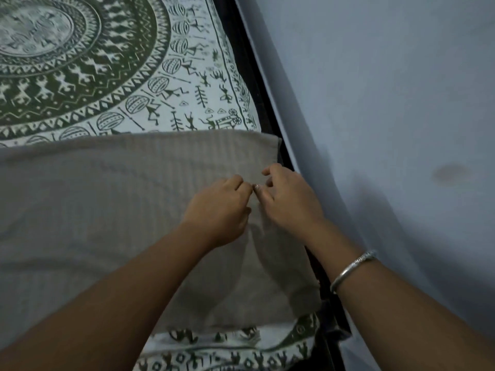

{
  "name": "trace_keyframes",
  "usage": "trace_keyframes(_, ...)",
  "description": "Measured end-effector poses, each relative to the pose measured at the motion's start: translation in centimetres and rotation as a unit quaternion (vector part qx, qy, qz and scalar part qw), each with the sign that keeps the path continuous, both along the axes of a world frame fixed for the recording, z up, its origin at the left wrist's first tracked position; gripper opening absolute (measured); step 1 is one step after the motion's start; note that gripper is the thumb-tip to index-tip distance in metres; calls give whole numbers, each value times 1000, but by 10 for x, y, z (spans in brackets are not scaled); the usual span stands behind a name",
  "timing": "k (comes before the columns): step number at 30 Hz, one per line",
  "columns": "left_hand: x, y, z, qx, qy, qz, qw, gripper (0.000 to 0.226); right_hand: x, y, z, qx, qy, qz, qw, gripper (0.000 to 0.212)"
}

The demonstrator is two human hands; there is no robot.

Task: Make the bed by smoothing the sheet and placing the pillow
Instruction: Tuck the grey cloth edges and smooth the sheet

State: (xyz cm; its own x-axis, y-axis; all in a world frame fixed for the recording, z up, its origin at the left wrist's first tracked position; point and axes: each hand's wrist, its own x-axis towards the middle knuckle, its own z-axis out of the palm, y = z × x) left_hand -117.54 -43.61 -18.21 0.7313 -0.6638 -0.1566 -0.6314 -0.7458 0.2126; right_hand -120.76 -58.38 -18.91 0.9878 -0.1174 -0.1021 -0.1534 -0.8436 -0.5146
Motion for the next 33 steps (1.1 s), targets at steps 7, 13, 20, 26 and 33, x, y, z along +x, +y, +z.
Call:
trace_keyframes(7,67,-8,5,9,44,38,998,46,76,-14,-14,-28,66,28,997,48)
trace_keyframes(13,114,-43,-31,-10,77,99,992,62,136,-33,-52,40,99,33,994,75)
trace_keyframes(20,129,-95,-53,95,160,102,977,98,133,-60,-81,144,249,-66,955,94)
trace_keyframes(26,143,-107,-47,131,147,79,977,80,106,-64,-90,278,149,-163,935,36)
trace_keyframes(33,133,-70,-25,-134,174,114,969,9,58,-43,-60,277,92,-122,949,70)
